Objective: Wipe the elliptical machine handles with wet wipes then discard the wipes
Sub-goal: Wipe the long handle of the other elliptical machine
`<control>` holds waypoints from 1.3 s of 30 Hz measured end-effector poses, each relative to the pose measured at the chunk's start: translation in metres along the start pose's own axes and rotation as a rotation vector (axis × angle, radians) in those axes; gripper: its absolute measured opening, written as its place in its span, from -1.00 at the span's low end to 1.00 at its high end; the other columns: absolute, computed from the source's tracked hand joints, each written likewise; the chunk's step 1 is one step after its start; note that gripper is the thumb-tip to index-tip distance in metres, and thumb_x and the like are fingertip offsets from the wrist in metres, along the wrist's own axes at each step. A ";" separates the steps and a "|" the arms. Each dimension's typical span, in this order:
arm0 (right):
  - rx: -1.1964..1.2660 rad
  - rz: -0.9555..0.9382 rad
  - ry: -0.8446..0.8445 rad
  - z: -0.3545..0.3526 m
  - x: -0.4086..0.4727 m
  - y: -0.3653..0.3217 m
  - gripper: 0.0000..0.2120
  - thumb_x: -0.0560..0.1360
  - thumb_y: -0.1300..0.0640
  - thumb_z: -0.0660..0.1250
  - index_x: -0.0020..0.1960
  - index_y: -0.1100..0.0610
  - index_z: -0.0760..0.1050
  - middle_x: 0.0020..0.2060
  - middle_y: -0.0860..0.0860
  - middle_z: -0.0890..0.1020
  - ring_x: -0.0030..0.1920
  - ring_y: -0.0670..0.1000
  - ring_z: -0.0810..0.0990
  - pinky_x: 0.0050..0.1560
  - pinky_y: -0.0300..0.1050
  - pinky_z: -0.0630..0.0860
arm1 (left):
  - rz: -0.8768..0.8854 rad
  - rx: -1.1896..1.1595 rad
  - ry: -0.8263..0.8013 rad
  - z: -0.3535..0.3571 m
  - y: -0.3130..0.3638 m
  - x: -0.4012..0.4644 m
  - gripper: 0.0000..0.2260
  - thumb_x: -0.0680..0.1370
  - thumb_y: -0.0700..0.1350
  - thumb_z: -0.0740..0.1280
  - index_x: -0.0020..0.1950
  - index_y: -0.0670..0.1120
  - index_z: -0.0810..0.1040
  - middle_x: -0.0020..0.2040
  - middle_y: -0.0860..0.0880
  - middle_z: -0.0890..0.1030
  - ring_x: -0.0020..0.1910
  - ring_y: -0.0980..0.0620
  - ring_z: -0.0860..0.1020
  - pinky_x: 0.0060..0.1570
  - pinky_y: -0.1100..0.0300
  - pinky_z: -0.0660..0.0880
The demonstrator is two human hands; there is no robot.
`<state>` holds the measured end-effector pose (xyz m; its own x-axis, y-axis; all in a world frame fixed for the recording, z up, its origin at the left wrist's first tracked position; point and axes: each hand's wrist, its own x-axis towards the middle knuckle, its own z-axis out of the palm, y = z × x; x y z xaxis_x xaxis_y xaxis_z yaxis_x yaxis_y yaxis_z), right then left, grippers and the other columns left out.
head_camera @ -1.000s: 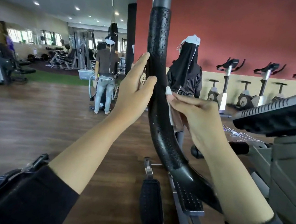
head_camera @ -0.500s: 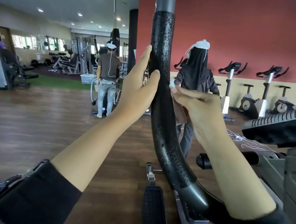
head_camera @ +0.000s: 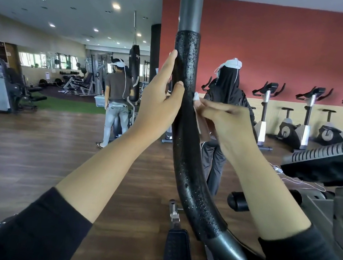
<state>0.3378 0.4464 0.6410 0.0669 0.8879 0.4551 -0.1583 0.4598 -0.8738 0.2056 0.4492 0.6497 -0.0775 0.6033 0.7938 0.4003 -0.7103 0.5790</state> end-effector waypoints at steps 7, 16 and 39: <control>0.042 -0.109 -0.011 0.016 0.033 -0.020 -0.88 0.43 0.29 0.44 -0.25 0.12 0.68 -0.25 0.39 0.57 -0.32 0.19 0.50 -0.07 0.00 0.60 | 0.001 0.013 -0.013 -0.003 0.003 0.009 -0.48 0.63 -0.25 0.15 0.56 0.00 0.10 0.54 0.05 0.21 0.51 0.19 0.16 0.49 0.25 0.11; -0.004 -0.209 0.023 0.013 0.030 0.003 -0.87 0.44 0.20 0.45 -0.08 0.26 0.67 -0.31 0.19 0.60 -0.33 0.09 0.60 -0.13 0.00 0.57 | 0.018 0.065 -0.030 -0.007 0.007 0.013 -0.47 0.63 -0.26 0.15 0.56 0.00 0.10 0.55 0.10 0.16 0.51 0.20 0.14 0.46 0.31 0.08; -0.119 -0.379 0.143 0.027 0.049 -0.025 -0.83 0.37 0.17 0.51 -0.03 0.10 0.67 -0.10 -0.01 0.70 -0.04 -0.07 0.67 0.14 -0.06 0.55 | -0.030 0.006 -0.097 -0.016 0.002 0.020 -0.46 0.63 -0.20 0.17 0.54 0.16 0.09 0.50 -0.10 0.18 0.48 -0.05 0.18 0.45 0.06 0.20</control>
<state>0.3182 0.4784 0.6901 0.2362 0.6450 0.7267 0.0185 0.7448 -0.6670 0.1902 0.4545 0.6699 -0.0007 0.6567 0.7541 0.4047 -0.6894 0.6007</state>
